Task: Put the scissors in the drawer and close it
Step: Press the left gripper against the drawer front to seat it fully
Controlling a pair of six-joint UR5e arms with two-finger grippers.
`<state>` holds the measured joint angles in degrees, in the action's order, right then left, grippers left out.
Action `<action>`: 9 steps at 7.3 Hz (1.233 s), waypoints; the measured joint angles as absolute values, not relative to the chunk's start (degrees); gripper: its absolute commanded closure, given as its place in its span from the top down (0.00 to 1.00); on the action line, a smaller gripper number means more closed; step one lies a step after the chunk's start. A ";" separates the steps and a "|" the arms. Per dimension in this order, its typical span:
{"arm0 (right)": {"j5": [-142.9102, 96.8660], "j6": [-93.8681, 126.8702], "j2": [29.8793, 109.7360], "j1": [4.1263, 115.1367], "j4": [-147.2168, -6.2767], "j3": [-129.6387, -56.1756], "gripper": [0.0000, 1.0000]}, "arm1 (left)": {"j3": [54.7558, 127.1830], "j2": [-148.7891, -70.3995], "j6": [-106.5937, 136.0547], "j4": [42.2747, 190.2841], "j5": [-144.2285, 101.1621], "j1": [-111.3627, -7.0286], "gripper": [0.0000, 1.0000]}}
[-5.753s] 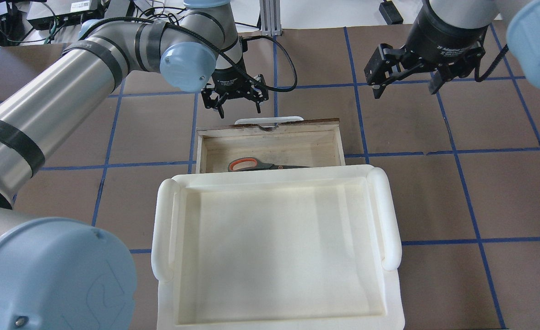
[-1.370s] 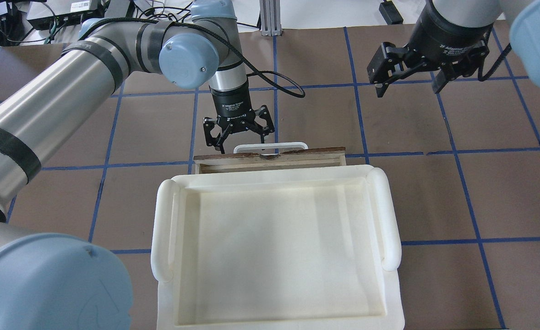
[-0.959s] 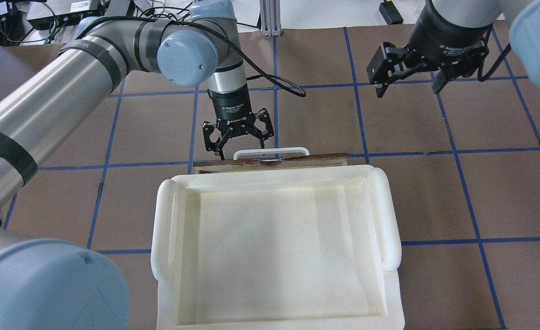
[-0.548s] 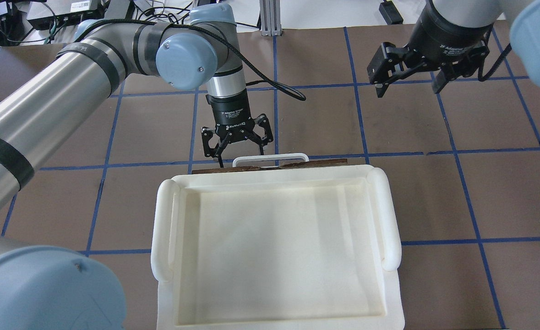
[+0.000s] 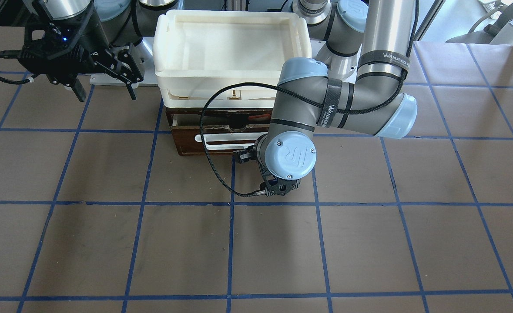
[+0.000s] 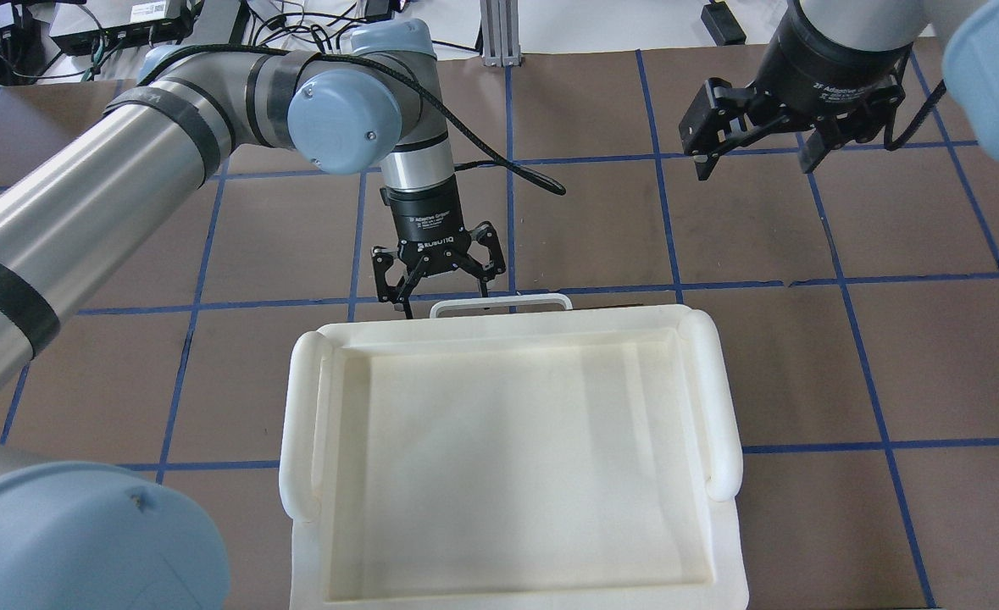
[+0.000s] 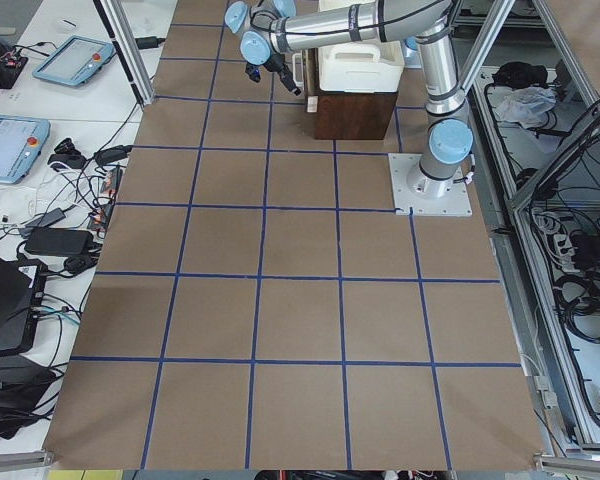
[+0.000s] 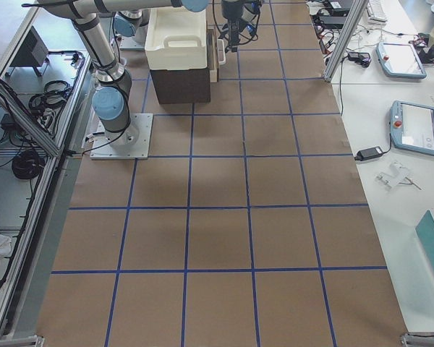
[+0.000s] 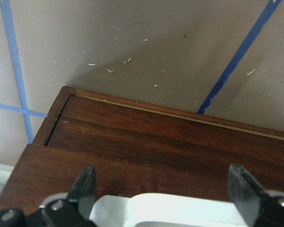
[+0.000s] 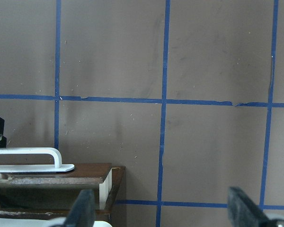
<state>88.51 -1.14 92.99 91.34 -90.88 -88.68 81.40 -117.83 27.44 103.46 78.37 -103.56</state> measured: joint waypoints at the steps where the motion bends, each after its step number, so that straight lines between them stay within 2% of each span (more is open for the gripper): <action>1: 88.51 -1.14 92.99 91.34 -90.88 -88.68 1.00 | 81.44 -117.87 28.03 104.05 78.10 -103.65 1.00; 9: 88.53 -1.14 92.90 91.34 -90.86 -88.68 1.00 | 83.08 -117.01 29.27 106.47 77.53 -104.52 1.00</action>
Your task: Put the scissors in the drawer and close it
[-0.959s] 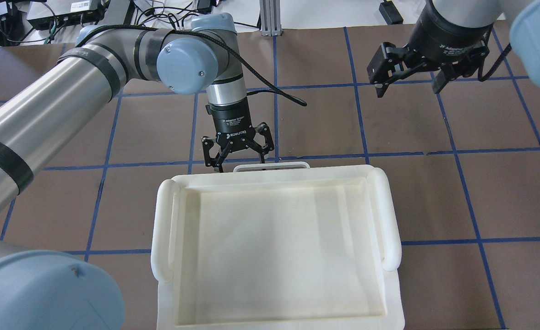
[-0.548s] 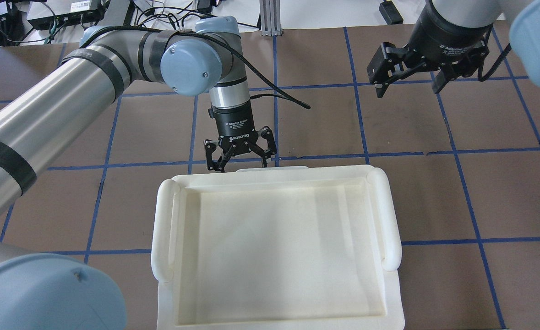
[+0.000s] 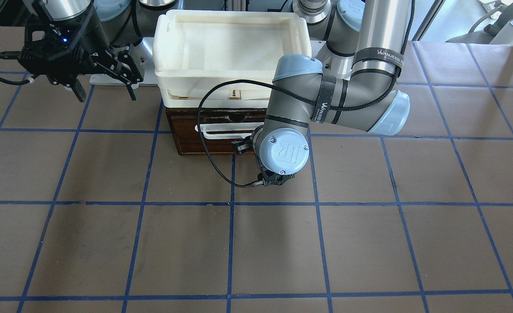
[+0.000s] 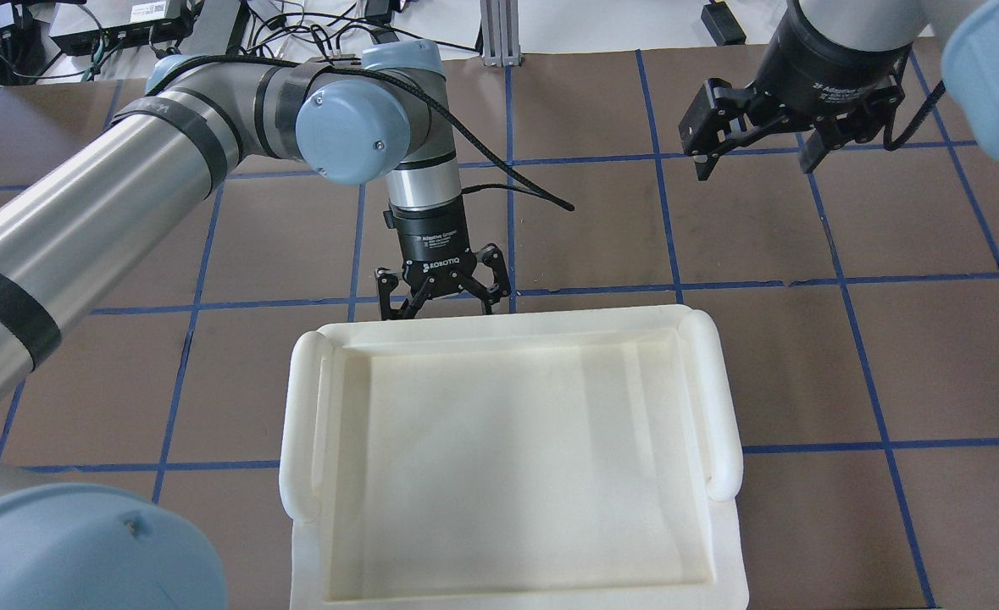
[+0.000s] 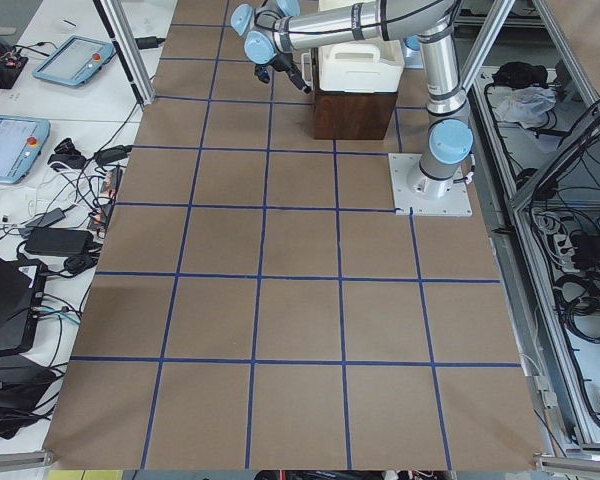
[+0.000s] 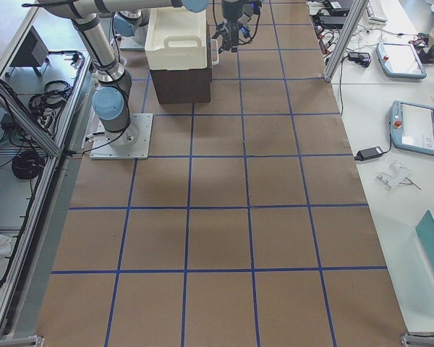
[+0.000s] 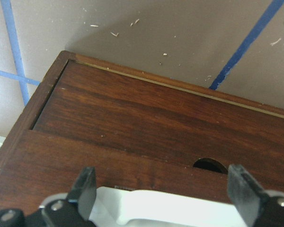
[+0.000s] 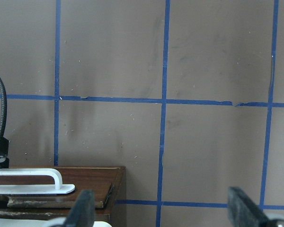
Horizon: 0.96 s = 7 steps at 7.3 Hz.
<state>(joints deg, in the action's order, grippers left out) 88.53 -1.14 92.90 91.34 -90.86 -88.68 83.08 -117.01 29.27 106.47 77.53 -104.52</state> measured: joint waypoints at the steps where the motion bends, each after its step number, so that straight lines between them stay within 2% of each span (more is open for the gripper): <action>1: 88.56 -1.14 92.92 91.35 -90.76 -88.68 1.00 | 83.11 -116.92 29.27 106.58 77.52 -104.51 1.00; 5: 88.70 -1.28 93.08 91.38 -90.00 -88.76 1.00 | 82.55 -117.17 29.23 105.96 77.65 -103.72 1.00; 7: 88.76 -1.31 93.20 91.31 -90.07 -88.77 1.00 | 79.96 -116.88 29.16 102.27 79.24 -102.22 1.00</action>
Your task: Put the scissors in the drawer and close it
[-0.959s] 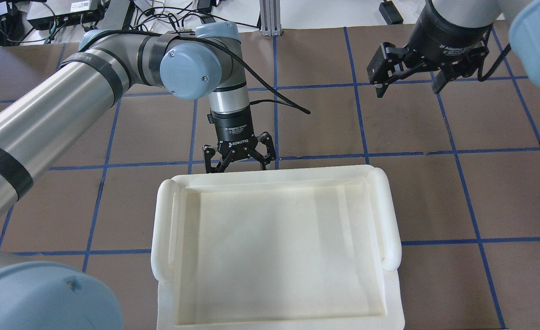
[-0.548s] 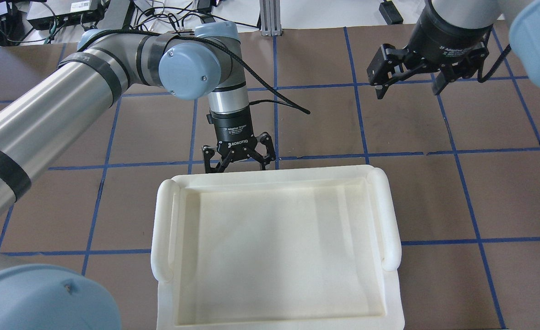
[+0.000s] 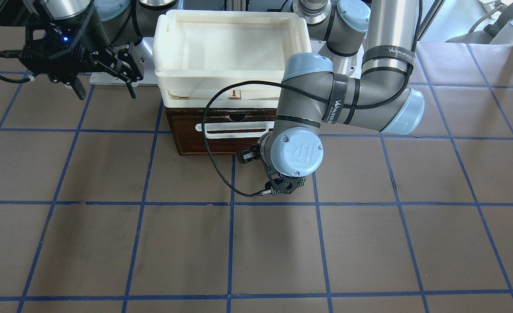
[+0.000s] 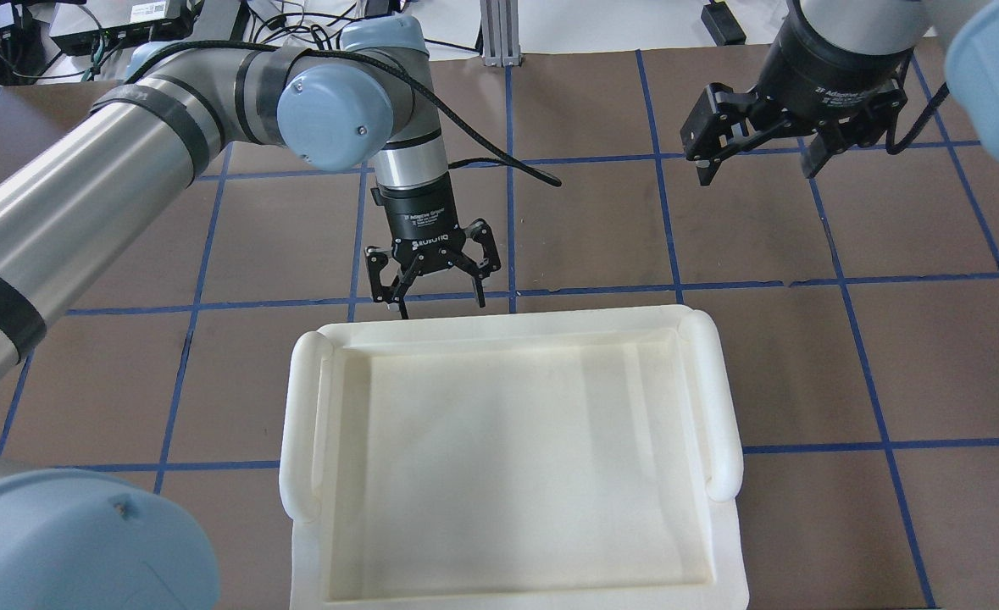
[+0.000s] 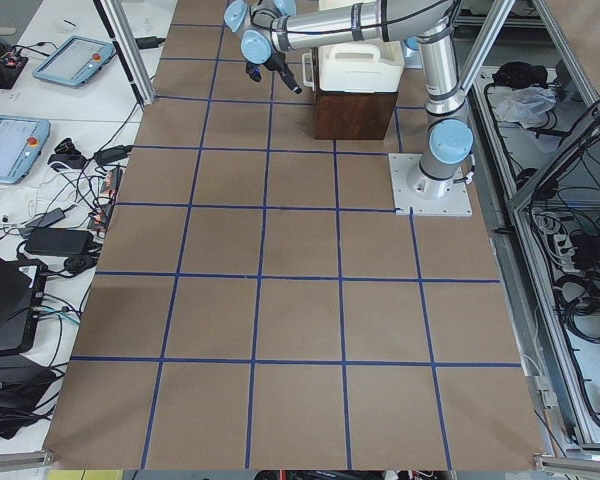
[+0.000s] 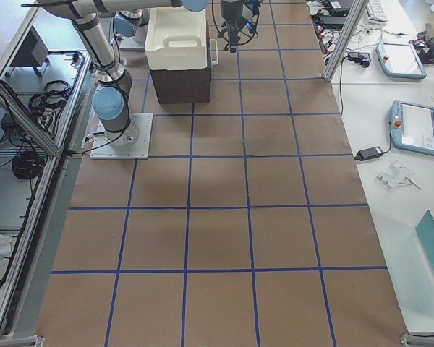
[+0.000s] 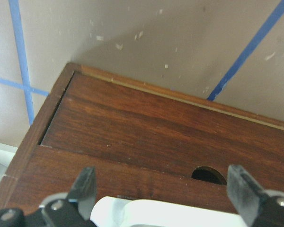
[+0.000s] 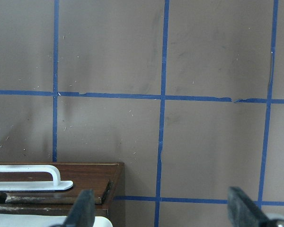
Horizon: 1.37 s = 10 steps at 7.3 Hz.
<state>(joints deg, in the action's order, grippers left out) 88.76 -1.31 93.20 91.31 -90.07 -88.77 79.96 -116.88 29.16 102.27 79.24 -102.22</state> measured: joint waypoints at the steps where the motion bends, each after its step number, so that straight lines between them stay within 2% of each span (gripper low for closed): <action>1: 88.73 -1.32 93.21 91.31 -90.18 -88.77 1.00 | 77.48 -116.68 28.99 100.95 80.55 -101.33 1.00; 4: 88.45 -1.28 93.12 91.34 -90.72 -88.77 1.00 | 72.44 -114.38 27.38 94.58 83.54 -99.40 1.00; 10: 88.70 -1.27 93.10 91.28 -90.54 -88.77 1.00 | 73.47 -103.40 5.38 91.73 85.98 -93.30 1.00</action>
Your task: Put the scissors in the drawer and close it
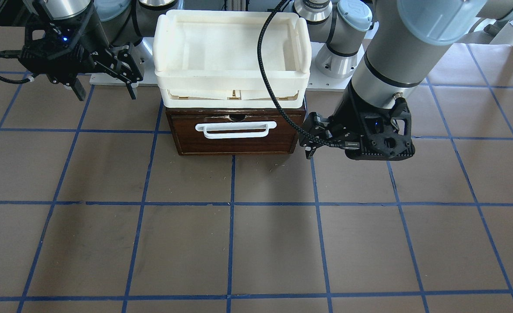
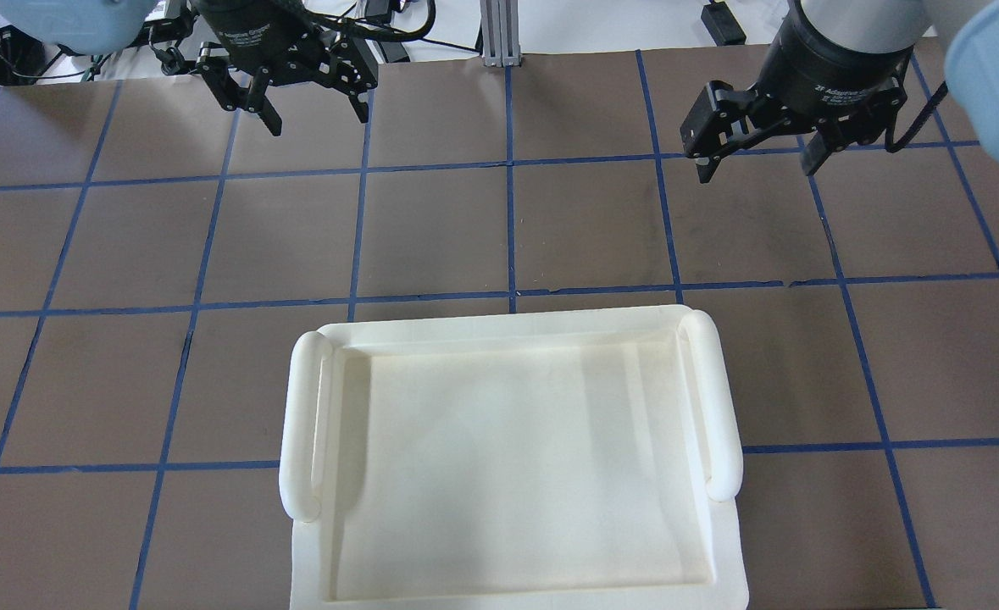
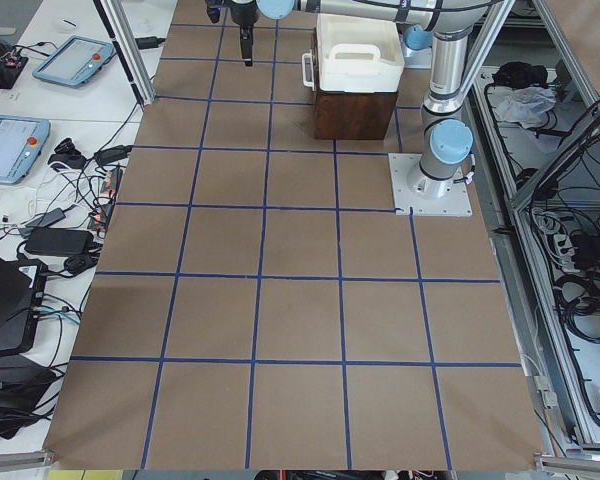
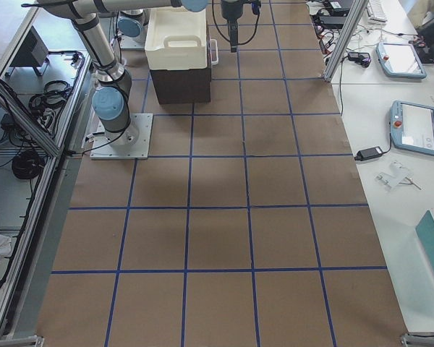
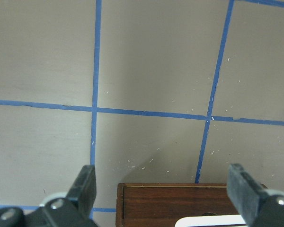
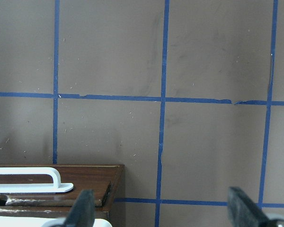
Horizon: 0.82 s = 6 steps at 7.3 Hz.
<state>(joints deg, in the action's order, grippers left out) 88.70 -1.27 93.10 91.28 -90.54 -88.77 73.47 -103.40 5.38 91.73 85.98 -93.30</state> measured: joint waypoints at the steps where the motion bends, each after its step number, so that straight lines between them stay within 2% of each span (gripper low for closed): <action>1: 88.72 -1.25 93.09 91.21 -90.69 -88.77 1.00 | 74.41 -102.06 4.54 92.00 86.69 -92.65 1.00; 6: 88.88 -1.29 93.07 91.02 -90.12 -88.84 1.00 | 76.57 -98.61 -4.92 92.44 89.31 -84.92 1.00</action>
